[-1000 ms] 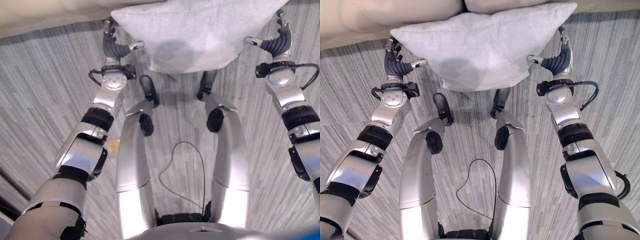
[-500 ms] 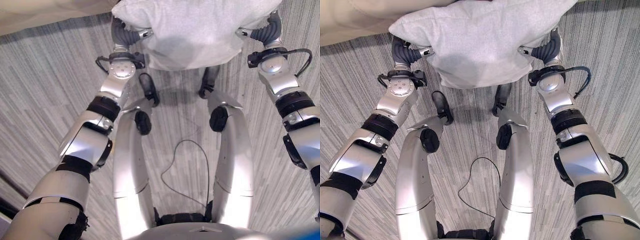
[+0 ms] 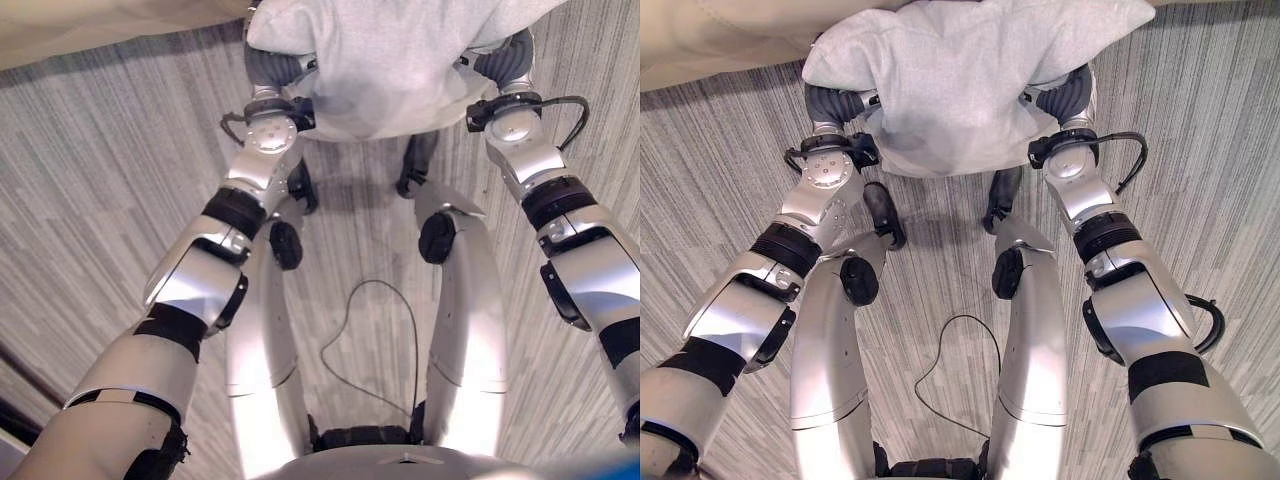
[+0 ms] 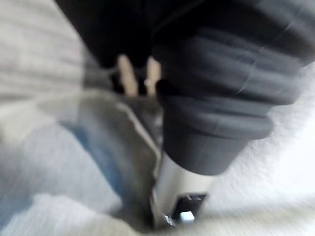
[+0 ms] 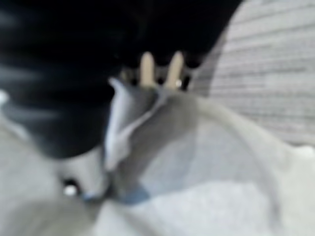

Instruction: Pick up all the scattered cushions and arrange them neatly on the sofa.

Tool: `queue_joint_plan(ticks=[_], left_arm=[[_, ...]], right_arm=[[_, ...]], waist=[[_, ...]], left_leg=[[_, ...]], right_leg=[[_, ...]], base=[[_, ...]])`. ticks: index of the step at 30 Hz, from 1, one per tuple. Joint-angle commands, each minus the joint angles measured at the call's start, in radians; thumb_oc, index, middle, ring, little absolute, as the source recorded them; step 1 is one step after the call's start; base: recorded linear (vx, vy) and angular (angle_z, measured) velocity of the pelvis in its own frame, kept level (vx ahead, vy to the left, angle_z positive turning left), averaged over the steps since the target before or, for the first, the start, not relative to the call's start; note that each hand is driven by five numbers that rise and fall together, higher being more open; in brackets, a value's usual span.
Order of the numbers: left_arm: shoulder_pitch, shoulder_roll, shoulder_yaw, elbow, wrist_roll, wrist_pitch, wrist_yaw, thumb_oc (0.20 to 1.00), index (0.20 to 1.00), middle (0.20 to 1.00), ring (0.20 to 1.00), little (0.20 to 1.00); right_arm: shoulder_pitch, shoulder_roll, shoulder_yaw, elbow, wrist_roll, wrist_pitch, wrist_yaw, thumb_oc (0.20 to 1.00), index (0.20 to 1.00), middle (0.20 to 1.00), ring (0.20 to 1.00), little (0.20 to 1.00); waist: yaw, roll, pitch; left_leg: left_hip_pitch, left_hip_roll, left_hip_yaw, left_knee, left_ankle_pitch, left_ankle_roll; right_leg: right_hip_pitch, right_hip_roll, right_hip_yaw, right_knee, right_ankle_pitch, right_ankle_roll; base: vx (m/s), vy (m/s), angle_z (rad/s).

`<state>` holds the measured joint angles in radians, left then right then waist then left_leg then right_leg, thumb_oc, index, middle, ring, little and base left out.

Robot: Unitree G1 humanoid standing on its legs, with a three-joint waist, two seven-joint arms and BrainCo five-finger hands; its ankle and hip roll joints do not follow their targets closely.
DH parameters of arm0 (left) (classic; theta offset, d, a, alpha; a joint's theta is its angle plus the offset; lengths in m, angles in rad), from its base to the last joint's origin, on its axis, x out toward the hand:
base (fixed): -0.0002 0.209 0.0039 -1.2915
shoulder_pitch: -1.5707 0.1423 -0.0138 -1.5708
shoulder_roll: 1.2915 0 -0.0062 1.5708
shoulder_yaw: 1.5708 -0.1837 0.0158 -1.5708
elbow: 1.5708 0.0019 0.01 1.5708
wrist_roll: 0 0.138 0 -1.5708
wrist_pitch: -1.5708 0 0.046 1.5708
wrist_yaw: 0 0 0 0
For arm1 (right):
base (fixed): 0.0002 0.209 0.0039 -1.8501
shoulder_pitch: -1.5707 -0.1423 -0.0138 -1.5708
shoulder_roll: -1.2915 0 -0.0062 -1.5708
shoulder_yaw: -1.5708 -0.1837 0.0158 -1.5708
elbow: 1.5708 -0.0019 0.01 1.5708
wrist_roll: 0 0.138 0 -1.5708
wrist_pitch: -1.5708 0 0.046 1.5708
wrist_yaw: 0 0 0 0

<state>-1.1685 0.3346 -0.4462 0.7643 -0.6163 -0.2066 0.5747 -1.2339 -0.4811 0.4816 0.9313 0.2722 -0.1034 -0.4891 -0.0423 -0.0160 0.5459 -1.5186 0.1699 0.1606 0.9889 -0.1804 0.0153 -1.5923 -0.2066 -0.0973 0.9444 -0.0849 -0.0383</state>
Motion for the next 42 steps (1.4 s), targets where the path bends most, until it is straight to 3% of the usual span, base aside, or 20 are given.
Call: queue_joint_plan(ticks=[1, 7, 8, 13, 20, 22, 27, 28, 30, 31, 38, 41, 42], left_arm=[[-0.031, -0.098, 0.009, -0.147, 0.026, -0.094, -0.023, 0.2, 0.2, 0.2, 0.2, 0.2], [0.024, -0.117, 0.031, -0.2, 0.024, -0.108, -0.021, 0.2, 0.2, 0.2, 0.2, 0.2], [0.055, -0.118, 0.038, -0.22, 0.028, -0.106, -0.027, 0.2, 0.2, 0.2, 0.2, 0.2], [0.143, -0.12, 0.035, -0.287, 0.057, -0.097, -0.058, 0.2, 0.2, 0.2, 0.2, 0.2], [0.4, -0.105, 0.07, -0.382, 0.047, -0.087, -0.142, 0.2, 0.2, 0.2, 0.2, 0.2], [0.489, -0.097, 0.071, -0.4, 0.058, -0.085, -0.172, 0.2, 0.2, 0.2, 0.2, 0.2], [0.594, -0.108, 0.074, -0.416, 0.056, -0.078, -0.199, 0.2, 0.2, 0.2, 0.2, 0.2], [0.646, -0.116, 0.075, -0.427, 0.058, -0.073, -0.211, 0.2, 0.2, 0.2, 0.2, 0.2], [0.676, -0.122, 0.077, -0.435, 0.054, -0.074, -0.221, 0.2, 0.2, 0.2, 0.2, 0.2], [0.733, -0.129, 0.078, -0.46, 0.052, -0.068, -0.24, 0.2, 0.2, 0.2, 0.2, 0.2], [0.851, -0.137, 0.067, -0.497, 0.068, -0.05, -0.271, 0.2, 0.2, 0.2, 0.2, 0.2], [0.887, -0.136, 0.052, -0.494, 0.078, -0.04, -0.289, 0.2, 0.2, 0.2, 0.2, 0.2], [0.893, -0.142, 0.038, -0.493, 0.086, -0.029, -0.296, 0.2, 0.2, 0.2, 0.2, 0.2]], right_arm=[[-0.084, 0.119, 0.058, -0.172, -0.037, -0.098, 0.031, 0.2, 0.2, 0.2, 0.2, 0.2], [-0.018, 0.109, -0.001, -0.243, -0.049, -0.112, 0.019, 0.2, 0.2, 0.2, 0.2, 0.2], [0.01, 0.101, -0.015, -0.268, -0.06, -0.112, 0.021, 0.2, 0.2, 0.2, 0.2, 0.2], [0.093, 0.086, -0.039, -0.318, -0.104, -0.104, 0.034, 0.2, 0.2, 0.2, 0.2, 0.2], [0.373, 0.119, -0.054, -0.478, -0.157, -0.097, 0.107, 0.2, 0.2, 0.2, 0.2, 0.2], [0.492, 0.12, -0.062, -0.499, -0.183, -0.095, 0.128, 0.2, 0.2, 0.2, 0.2, 0.2], [0.62, 0.139, -0.076, -0.55, -0.177, -0.097, 0.149, 0.2, 0.2, 0.2, 0.2, 0.2], [0.692, 0.156, -0.087, -0.564, -0.161, -0.102, 0.158, 0.2, 0.2, 0.2, 0.2, 0.2], [0.732, 0.159, -0.092, -0.58, -0.156, -0.104, 0.163, 0.2, 0.2, 0.2, 0.2, 0.2], [0.797, 0.162, -0.106, -0.623, -0.166, -0.103, 0.172, 0.2, 0.2, 0.2, 0.2, 0.2], [0.959, 0.178, -0.162, -0.706, -0.146, -0.111, 0.188, 0.2, 0.2, 0.2, 0.2, 0.2], [1.008, 0.193, -0.179, -0.726, -0.129, -0.115, 0.192, 0.2, 0.2, 0.2, 0.2, 0.2], [1.019, 0.196, -0.187, -0.748, -0.134, -0.118, 0.184, 0.2, 0.2, 0.2, 0.2, 0.2]], waist=[[-0.004, 0.076, -0.04], [-0.005, 0.06, -0.115], [-0.006, 0.059, -0.144], [-0.004, 0.063, -0.167], [0.0, 0.032, -0.211], [0.009, 0.027, -0.228], [0.016, 0.019, -0.251], [0.016, 0.019, -0.257], [0.015, 0.017, -0.265], [0.009, 0.011, -0.276], [-0.013, -0.001, -0.329], [-0.021, -0.007, -0.365], [-0.027, -0.01, -0.384]], left_leg=[[-0.005, -0.006, -0.097, -0.084, 0.113, -0.069], [0.005, -0.018, -0.073, -0.136, 0.117, -0.072], [0.034, -0.016, -0.066, -0.179, 0.119, -0.072], [0.163, -0.013, -0.055, -0.286, 0.134, -0.081], [0.5, -0.006, -0.057, -0.5, 0.177, -0.113], [0.65, -0.015, -0.06, -0.585, 0.198, -0.124], [0.86, -0.025, -0.051, -0.696, 0.228, -0.137], [0.959, -0.034, -0.039, -0.757, 0.27, -0.136], [1.008, -0.038, -0.039, -0.773, 0.273, -0.137], [1.095, -0.042, -0.028, -0.79, 0.272, -0.146], [1.267, -0.026, 0.021, -0.79, 0.262, -0.164], [1.328, -0.025, 0.065, -0.8, 0.27, -0.173], [1.338, -0.024, 0.125, -0.84, 0.285, -0.167]], right_leg=[[0.022, 0.036, 0.022, 0.002, -0.039, 0.114], [0.023, 0.042, 0.011, -0.027, -0.033, 0.12], [0.046, 0.041, 0.003, -0.052, -0.031, 0.123], [0.184, 0.04, -0.025, -0.149, -0.026, 0.127], [0.525, 0.041, -0.067, -0.345, -0.015, 0.126], [0.662, 0.041, -0.086, -0.422, -0.011, 0.126], [0.883, 0.057, -0.12, -0.549, 0.006, 0.129], [0.986, 0.067, -0.138, -0.616, 0.041, 0.123], [1.044, 0.072, -0.142, -0.646, 0.042, 0.124], [1.155, 0.087, -0.15, -0.706, 0.045, 0.125], [1.388, 0.103, -0.19, -0.799, 0.036, 0.128], [1.468, 0.106, -0.215, -0.854, 0.039, 0.138], [1.504, 0.105, -0.241, -0.878, 0.05, 0.15]], base=[[0.01, -0.01, 0.03], [-0.01, -0.002, 0.02], [-0.04, -0.003, 0.1], [-0.04, -0.022, 0.06], [-0.01, -0.037, 0.07], [0.07, -0.041, 0.12], [0.06, -0.016, 0.08], [0.04, -0.024, 0.04], [0.12, -0.029, 0.1], [0.16, -0.028, 0.11], [0.15, -0.011, 0.08], [0.15, 0.039, 0.26], [0.12, 0.088, 0.26]])
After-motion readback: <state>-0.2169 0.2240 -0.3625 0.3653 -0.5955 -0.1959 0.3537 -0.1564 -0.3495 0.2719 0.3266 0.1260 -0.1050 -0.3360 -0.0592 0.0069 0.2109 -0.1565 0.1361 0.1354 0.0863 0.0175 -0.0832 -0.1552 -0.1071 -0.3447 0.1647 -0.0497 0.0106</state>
